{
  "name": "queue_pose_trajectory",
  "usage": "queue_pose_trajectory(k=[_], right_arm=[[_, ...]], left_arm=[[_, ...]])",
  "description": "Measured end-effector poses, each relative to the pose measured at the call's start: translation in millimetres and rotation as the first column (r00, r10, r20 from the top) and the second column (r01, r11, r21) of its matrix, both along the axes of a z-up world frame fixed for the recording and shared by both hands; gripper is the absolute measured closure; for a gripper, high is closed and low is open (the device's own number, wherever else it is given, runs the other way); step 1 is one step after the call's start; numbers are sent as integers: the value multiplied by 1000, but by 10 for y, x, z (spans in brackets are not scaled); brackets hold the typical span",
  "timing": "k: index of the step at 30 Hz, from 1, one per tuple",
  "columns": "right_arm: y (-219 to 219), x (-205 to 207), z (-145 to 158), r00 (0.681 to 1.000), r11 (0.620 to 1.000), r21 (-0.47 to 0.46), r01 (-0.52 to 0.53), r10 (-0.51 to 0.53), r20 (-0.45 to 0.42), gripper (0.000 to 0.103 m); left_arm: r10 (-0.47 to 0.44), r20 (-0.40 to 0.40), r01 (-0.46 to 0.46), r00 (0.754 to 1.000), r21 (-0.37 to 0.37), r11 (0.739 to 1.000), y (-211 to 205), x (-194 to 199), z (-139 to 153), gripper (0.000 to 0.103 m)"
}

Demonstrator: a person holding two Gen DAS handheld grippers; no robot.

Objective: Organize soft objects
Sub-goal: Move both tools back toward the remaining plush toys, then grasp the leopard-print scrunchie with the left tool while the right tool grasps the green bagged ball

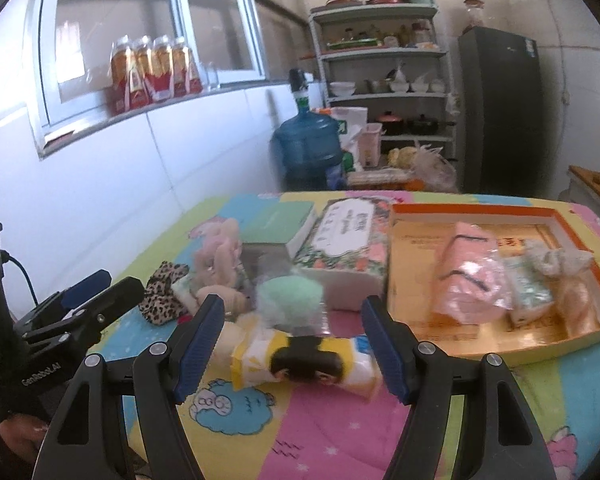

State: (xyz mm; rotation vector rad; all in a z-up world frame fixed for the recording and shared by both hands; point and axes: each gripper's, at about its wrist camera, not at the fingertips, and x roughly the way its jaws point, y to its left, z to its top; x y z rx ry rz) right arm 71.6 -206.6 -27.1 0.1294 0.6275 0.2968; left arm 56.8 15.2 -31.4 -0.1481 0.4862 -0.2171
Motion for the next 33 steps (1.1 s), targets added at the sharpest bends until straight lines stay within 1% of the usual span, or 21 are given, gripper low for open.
queue_pose_trajectory(k=[3, 4, 6, 16, 19, 23, 24, 25, 26, 29, 33], right_arm=[[70, 128, -91, 1000, 1000, 1, -8, 8, -28, 30], [81, 156, -112, 999, 1000, 1, -8, 8, -34, 28], [108, 232, -159, 999, 1000, -2, -8, 8, -49, 27], [190, 492, -332, 995, 999, -37, 5, -9, -102, 27], [196, 547, -377, 993, 999, -38, 3, -8, -116, 27], [188, 613, -429, 990, 1000, -18, -2, 0, -140, 26], [186, 617, -436, 990, 1000, -12, -3, 1, -142, 31], [182, 619, -441, 990, 1000, -10, -1, 0, -141, 44], [176, 622, -443, 990, 1000, -14, 5, -7, -139, 48], [180, 611, -429, 992, 1000, -10, 5, -6, -130, 50], [199, 582, -388, 994, 1000, -15, -3, 2, -111, 51]], left_arm=[[22, -9, -22, 1000, -5, 1000, 127, 28, -38, 16], [28, -11, -28, 1000, -7, 1000, 159, 37, -47, 16], [40, -15, -40, 999, -10, 999, 224, 50, -75, 16], [91, -53, -92, 994, -17, 996, 486, 221, -203, 16], [106, -71, -107, 992, -7, 994, 542, 311, -239, 16], [138, -122, -135, 983, 34, 990, 575, 496, -331, 16], [146, -138, -141, 980, 46, 989, 588, 548, -365, 16], [151, -149, -144, 977, 53, 988, 594, 580, -388, 16], [158, -167, -150, 973, 61, 987, 610, 635, -427, 16], [175, -210, -165, 962, 67, 984, 666, 746, -523, 16], [171, -286, -170, 943, 26, 985, 749, 860, -612, 16]])
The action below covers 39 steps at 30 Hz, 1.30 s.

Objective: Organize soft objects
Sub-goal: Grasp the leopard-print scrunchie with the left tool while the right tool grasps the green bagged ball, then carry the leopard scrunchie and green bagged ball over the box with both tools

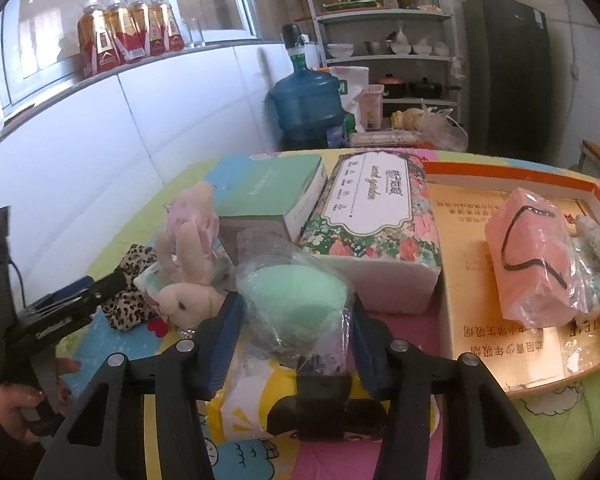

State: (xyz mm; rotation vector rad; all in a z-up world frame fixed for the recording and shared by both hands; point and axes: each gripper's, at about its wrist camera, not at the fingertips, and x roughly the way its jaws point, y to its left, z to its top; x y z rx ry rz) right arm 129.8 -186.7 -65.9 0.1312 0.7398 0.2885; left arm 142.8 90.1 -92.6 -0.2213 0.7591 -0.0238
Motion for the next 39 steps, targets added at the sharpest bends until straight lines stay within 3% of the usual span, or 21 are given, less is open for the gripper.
queue_pose_trajectory(k=[2, 4, 6, 7, 9, 17, 27, 39], right_arm=[[14, -17, 24, 1000, 1000, 0, -4, 4, 10, 51], [16, -31, 54, 1000, 1000, 6, -7, 7, 21, 51], [13, -42, 66, 1000, 1000, 17, -7, 7, 25, 51], [4, -47, 66, 1000, 1000, 22, -7, 6, 25, 51], [-7, -54, 69, 1000, 1000, 25, -4, 3, 26, 51], [-15, -119, 102, 999, 1000, 15, -2, 2, 46, 51], [-33, -274, 290, 994, 1000, 13, 0, -1, 105, 52], [-80, -476, 527, 984, 1000, 6, 6, -7, 176, 52]], left_arm=[[10, -39, -10, 999, -18, 1000, 45, 46, -59, 19], [15, -61, -17, 998, -20, 1000, 55, 66, -91, 28], [-6, -46, 5, 999, -33, 999, 45, 50, -80, 61], [-9, -53, 7, 999, -31, 999, 38, 49, -92, 65], [-22, -41, 20, 999, -39, 999, 27, 31, -85, 85], [-16, 21, 16, 1000, -26, 1000, -33, -104, 21, 91], [29, 200, -32, 979, 11, 999, -10, -410, 512, 92], [-56, 298, 51, 953, 25, 998, -300, -619, 932, 92]])
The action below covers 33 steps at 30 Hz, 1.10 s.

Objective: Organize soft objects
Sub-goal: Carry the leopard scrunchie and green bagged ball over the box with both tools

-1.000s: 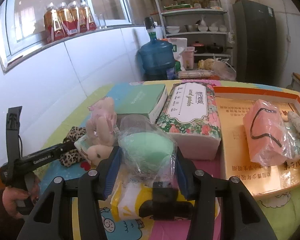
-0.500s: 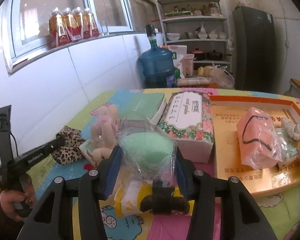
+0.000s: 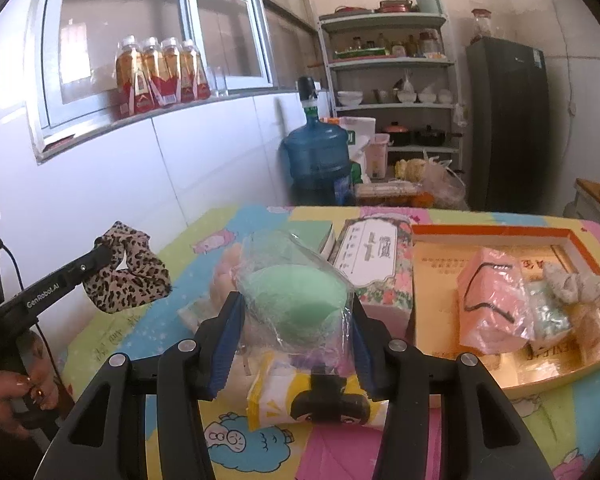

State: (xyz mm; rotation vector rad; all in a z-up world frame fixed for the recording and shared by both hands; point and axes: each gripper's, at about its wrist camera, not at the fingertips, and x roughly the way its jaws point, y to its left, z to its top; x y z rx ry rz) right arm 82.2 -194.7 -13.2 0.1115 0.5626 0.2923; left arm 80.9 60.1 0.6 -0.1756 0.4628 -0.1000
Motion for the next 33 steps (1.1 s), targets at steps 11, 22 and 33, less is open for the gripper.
queue_pose_trajectory(k=[11, 22, 33], right_arm=[[-295, -116, 128, 998, 998, 16, 52, -53, 40, 52], [-896, -286, 207, 984, 986, 43, 162, -165, 68, 52], [-1468, -410, 221, 965, 967, 53, 249, -252, 73, 52]], left_arm=[[-132, 61, 132, 989, 14, 991, -629, 41, 259, 92], [-250, 80, 251, 965, 0, 968, -1282, 97, 372, 92], [-336, 68, 336, 940, 9, 942, -1879, 133, 351, 92]])
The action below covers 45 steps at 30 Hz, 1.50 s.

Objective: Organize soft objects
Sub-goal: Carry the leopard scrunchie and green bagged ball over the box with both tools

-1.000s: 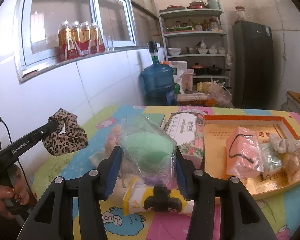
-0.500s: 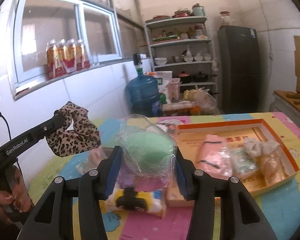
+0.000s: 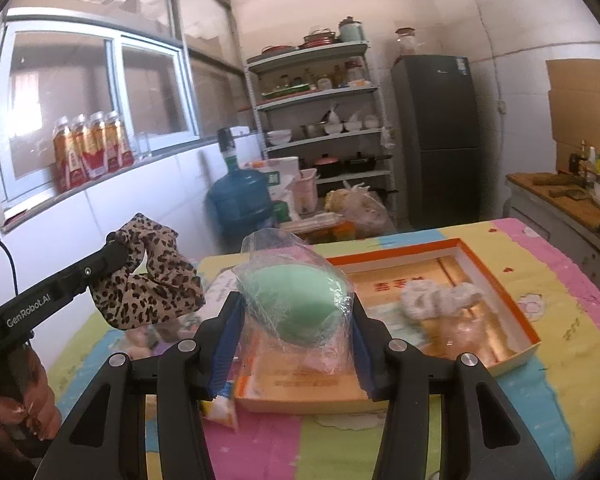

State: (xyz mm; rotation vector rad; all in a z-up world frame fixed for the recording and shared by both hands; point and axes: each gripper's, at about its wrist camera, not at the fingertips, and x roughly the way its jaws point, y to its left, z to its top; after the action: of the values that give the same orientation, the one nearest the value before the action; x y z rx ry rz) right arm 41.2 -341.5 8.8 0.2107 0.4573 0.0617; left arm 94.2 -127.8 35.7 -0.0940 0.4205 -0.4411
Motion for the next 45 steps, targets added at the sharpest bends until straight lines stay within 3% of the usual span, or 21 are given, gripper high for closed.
queue_pose_trajectory(k=[26, 45], right_arm=[[-1136, -69, -249, 982, 983, 22, 181, -179, -54, 52], [-1658, 289, -641, 966, 973, 51, 225, -216, -140, 52]], left_arm=[[-196, -78, 199, 978, 37, 979, -1336, 257, -243, 92], [-225, -164, 238, 960, 69, 969, -1837, 596, -605, 92]])
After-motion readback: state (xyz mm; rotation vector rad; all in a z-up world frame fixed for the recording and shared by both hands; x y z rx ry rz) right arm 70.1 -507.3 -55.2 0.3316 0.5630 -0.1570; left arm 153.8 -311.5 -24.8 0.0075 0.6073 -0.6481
